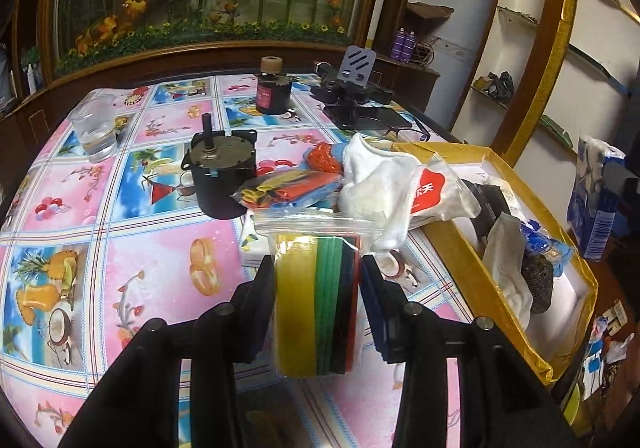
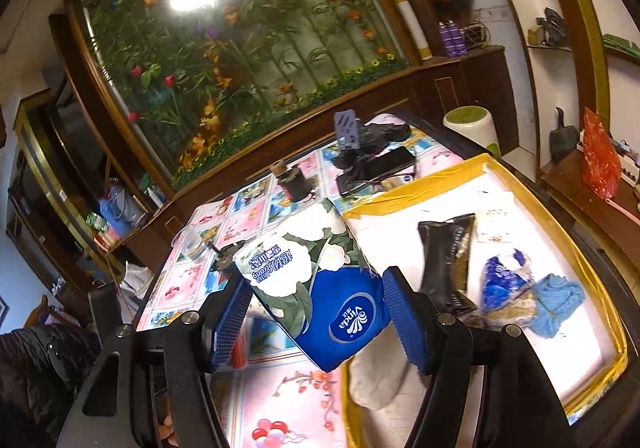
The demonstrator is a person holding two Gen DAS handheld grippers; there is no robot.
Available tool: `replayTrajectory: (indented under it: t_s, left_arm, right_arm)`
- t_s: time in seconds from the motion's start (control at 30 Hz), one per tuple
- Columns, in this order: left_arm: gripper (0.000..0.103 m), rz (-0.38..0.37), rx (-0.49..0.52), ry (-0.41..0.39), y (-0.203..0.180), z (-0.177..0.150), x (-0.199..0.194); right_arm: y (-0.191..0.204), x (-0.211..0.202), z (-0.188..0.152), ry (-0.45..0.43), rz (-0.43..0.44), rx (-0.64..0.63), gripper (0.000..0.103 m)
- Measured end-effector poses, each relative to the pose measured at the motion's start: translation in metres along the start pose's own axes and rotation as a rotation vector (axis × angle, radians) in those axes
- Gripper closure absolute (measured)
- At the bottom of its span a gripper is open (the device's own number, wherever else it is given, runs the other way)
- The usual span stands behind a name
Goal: Organize soft objects
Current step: 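Carry the sponge stack and Vinda pack over the yellow tray with both grippers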
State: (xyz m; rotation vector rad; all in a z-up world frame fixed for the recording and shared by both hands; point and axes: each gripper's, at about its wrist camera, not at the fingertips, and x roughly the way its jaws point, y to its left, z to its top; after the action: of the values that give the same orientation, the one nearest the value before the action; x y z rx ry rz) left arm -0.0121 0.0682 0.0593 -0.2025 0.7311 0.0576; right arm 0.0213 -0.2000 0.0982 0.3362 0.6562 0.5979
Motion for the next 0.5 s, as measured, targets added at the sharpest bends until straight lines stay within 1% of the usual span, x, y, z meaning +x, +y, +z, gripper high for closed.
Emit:
replayTrajectory:
  t_s: [0.1, 0.2, 0.3, 0.4, 0.5]
  left_arm:
    - [0.063, -0.019, 0.0, -0.003, -0.009, 0.001, -0.002]
    - [0.063, -0.051, 0.023, -0.023, -0.025, 0.006, -0.01]
    - [0.063, -0.144, 0.028, -0.008, -0.045, 0.017, -0.013]
    - [0.063, -0.216, 0.043, 0.006, -0.07, 0.028, -0.009]
    - [0.063, -0.253, 0.062, 0.017, -0.096, 0.039, 0.003]
  right_arm:
    - [-0.016, -0.003, 0.002, -0.002, -0.019, 0.024, 0.032]
    - [-0.033, -0.009, 0.007, -0.017, -0.04, 0.054, 0.032]
    - [-0.05, -0.013, 0.012, -0.028, -0.071, 0.074, 0.032]
    - [-0.063, -0.011, 0.019, -0.023, -0.092, 0.086, 0.032]
    - [-0.07, -0.002, 0.029, -0.008, -0.117, 0.086, 0.032]
